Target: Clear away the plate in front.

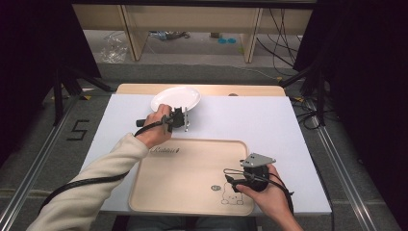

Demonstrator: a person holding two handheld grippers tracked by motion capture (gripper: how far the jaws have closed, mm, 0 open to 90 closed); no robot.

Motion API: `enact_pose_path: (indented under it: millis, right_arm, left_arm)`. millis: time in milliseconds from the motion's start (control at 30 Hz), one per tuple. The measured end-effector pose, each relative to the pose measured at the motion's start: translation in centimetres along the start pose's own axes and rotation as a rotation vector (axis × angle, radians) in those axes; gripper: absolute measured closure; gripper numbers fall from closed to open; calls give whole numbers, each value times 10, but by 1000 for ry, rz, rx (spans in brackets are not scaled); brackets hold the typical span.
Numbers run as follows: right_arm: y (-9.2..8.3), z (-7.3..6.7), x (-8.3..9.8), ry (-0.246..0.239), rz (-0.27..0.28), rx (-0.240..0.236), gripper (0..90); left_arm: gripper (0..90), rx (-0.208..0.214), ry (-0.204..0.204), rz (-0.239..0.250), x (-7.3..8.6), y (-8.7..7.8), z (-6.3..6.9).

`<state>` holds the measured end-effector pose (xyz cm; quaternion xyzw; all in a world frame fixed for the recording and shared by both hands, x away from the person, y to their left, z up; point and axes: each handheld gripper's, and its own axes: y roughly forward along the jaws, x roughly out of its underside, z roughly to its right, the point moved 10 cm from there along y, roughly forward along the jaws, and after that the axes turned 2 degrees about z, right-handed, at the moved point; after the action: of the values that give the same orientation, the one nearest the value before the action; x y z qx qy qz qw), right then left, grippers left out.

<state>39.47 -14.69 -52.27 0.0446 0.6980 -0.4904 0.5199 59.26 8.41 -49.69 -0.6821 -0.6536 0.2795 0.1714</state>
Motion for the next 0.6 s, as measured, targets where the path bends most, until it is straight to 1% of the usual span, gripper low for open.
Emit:
enact_pose_path:
  millis: [100, 167, 233, 400, 533, 600]
  right_arm:
    - [0, 0, 0, -2, 0, -1, 251]
    - [0, 1, 0, -10, 2, 2, 250]
    - [0, 0, 0, -4, 3, 2, 248]
    - [0, 1, -1, -13, 9, 4, 240]
    - [0, 2, -2, -13, 18, 8, 236]
    - [0, 3, -3, -23, 29, 10, 235]
  left_arm:
    - [872, -3, -4, 6, -1, -3, 0]
    - [871, -5, -2, 8, -1, -5, 0]
    - [872, -8, -1, 12, -2, -7, 0]
    - [872, -11, 5, 16, -2, -12, 1]
    - [871, -10, 2, 19, -1, -15, 2]
    - [872, -11, 6, 19, 0, -17, 2]
